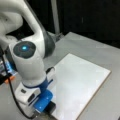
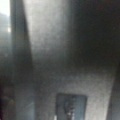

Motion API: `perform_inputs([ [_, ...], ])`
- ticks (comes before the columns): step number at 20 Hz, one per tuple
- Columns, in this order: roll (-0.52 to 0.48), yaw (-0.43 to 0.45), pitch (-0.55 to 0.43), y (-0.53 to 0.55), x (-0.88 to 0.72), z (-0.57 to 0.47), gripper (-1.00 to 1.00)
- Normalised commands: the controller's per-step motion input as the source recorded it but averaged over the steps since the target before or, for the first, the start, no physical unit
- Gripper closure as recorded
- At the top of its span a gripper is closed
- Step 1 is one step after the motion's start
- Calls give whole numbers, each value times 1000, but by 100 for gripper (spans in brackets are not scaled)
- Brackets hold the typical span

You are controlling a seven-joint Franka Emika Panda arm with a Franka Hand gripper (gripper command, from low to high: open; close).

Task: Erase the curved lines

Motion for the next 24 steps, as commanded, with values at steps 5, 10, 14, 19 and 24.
perform_inputs([
  [5, 265, -48, 116, -247, 251, 2, 100],
  [10, 162, -75, 119, -157, 136, 35, 100],
  [14, 92, -156, 99, -59, 15, 13, 100],
  [19, 69, -166, 70, 38, -61, -59, 100],
  [24, 48, -112, 20, 55, -49, -100, 100],
])
